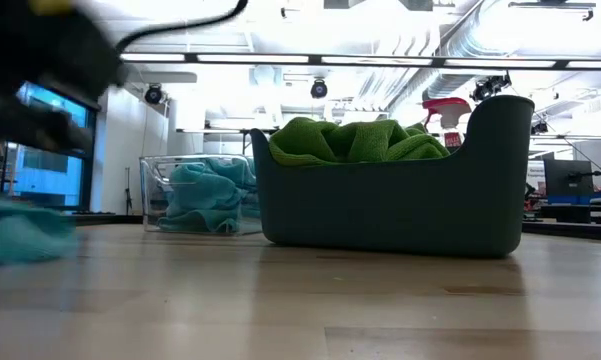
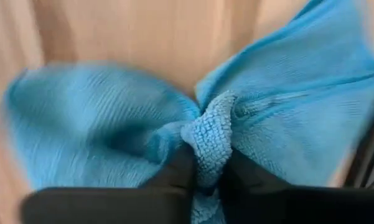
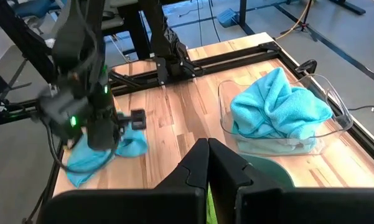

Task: Sort microfiber towel by color & place in baskets
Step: Put the blue microfiber towel into the transparent bin

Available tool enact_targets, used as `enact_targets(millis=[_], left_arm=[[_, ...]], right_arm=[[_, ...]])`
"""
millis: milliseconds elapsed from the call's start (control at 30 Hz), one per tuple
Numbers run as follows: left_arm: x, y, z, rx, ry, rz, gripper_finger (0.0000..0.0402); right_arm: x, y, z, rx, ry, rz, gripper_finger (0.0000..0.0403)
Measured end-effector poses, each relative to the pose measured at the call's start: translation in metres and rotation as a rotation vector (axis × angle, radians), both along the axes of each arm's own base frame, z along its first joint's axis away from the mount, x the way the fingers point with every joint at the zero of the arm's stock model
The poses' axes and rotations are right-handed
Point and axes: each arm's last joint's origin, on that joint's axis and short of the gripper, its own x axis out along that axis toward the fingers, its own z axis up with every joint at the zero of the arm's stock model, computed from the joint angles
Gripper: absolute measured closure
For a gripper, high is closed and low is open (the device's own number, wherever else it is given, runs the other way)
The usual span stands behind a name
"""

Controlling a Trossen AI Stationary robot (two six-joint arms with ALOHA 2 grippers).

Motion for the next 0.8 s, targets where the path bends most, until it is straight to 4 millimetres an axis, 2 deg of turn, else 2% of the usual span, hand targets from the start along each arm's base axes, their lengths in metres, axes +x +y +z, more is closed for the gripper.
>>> enact_targets(millis=[67,233,533,633,800], left_arm=[[-0.001,0.004,0.014,-0.026,-0.045,0.010,0.0386],[-0.008,0.021,0.063,-0.131,-0.199,0.021,0.0394],[-0.039,0.078,0.171,-0.312,-0.614,0.156,0.0399],[-0.046,0.099,0.204,-0.262,-0.780,0.209,0.0400],[-0.052,0.131,0.252,-0.079,-1.027,0.238,0.0401]], right_arm=[[0.000,0.000,0.000,0.000,0.003,0.000,0.0402],[0.000,0.000,0.000,-0.005,0.003,0.002,0.0402],[0.000,0.000,0.000,-0.009,0.003,0.004,0.0402],[0.000,0.000,0.000,-0.009,0.002,0.003,0.0402],[0.001,0.000,0.003,-0.004,-0.030,0.003,0.0402]])
